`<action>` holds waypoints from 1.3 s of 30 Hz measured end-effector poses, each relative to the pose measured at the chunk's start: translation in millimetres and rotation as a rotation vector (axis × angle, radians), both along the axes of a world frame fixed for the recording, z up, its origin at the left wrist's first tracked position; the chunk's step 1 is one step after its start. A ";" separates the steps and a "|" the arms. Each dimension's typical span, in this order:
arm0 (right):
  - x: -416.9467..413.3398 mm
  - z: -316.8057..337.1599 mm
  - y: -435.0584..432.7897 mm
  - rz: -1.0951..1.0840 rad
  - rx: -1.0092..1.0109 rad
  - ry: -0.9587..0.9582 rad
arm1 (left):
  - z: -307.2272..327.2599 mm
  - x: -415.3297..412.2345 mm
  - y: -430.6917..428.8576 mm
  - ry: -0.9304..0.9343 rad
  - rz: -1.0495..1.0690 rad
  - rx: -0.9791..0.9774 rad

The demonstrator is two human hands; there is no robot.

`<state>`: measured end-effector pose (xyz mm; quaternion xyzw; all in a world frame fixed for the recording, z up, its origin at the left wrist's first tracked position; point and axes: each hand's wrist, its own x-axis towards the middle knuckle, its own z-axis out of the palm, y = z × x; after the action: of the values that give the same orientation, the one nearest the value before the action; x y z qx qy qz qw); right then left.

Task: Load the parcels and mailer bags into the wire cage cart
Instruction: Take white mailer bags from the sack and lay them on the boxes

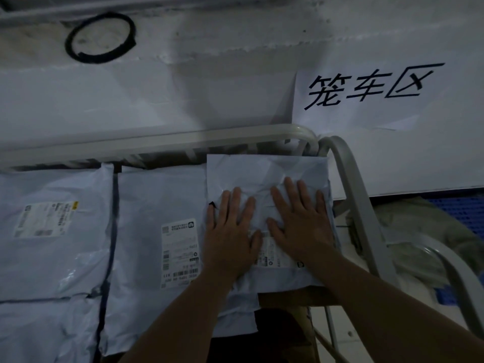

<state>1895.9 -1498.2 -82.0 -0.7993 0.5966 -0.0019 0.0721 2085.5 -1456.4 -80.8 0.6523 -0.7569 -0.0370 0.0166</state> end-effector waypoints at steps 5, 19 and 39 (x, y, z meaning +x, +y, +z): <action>-0.6 -2.2 -0.5 -0.004 0.012 -0.006 | -0.3 0.7 -0.5 -0.001 0.000 0.018; 0.1 -6.9 -3.1 0.018 0.015 -0.026 | 10.6 1.7 -4.1 -0.031 -0.022 0.170; 5.3 151.4 188.3 0.183 0.421 0.078 | 192.9 82.5 164.1 0.062 0.247 0.681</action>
<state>1901.2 -1309.9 69.5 -0.8169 0.5110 0.1600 0.2143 2168.0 -1292.3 112.1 0.7055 -0.6159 -0.3044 -0.1741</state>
